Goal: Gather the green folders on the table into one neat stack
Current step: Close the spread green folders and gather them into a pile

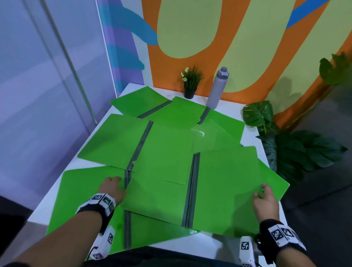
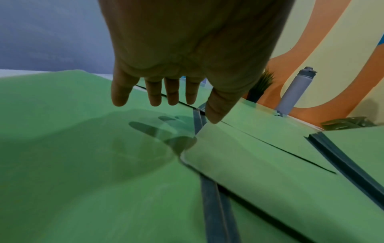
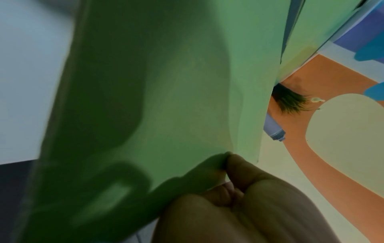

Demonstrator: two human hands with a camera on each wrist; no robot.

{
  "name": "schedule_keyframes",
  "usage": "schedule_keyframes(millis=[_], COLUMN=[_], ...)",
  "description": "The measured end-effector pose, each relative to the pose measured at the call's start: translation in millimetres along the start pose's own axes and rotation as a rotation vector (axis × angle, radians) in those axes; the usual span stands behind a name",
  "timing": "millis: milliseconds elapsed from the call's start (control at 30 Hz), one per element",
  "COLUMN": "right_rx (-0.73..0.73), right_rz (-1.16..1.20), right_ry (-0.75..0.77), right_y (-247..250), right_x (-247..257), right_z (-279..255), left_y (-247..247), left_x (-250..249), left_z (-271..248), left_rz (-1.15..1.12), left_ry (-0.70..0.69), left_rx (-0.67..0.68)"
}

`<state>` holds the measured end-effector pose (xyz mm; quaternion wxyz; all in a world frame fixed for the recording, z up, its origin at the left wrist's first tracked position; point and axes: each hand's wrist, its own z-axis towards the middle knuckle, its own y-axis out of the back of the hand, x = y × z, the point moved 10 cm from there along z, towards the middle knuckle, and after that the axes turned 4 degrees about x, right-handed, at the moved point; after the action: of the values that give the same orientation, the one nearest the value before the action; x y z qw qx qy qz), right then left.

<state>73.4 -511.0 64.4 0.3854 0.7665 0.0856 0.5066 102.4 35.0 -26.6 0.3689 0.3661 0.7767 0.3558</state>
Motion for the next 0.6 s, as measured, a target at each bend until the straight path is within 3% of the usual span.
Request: schedule_keyframes(millis=[133, 267, 400, 500, 600], right_rx=[-0.064, -0.049, 0.255, 0.484, 0.62], right_rz=[-0.194, -0.566, -0.557, -0.638, -0.68], right_ry=[-0.021, 0.065, 0.244, 0.221, 0.155], right_y=[-3.7, -32.5, -114.8, -170.2, -203.5], right_x=[-7.4, 12.6, 40.5, 42.6, 36.0], right_z=[1.8, -4.7, -33.5, -56.2, -67.4], left_y=[15.5, 27.0, 27.2, 25.5, 24.1], left_x=[-14.5, -31.9, -39.0, -36.9, -35.8], left_z=[22.9, 42.8, 57.1, 62.0, 69.7], left_rz=[-0.02, -0.029, -0.053, -0.02, 0.021], left_ry=[-0.02, -0.072, -0.076, -0.063, -0.068], left_rx=[-0.005, 0.004, 0.024, 0.028, 0.022])
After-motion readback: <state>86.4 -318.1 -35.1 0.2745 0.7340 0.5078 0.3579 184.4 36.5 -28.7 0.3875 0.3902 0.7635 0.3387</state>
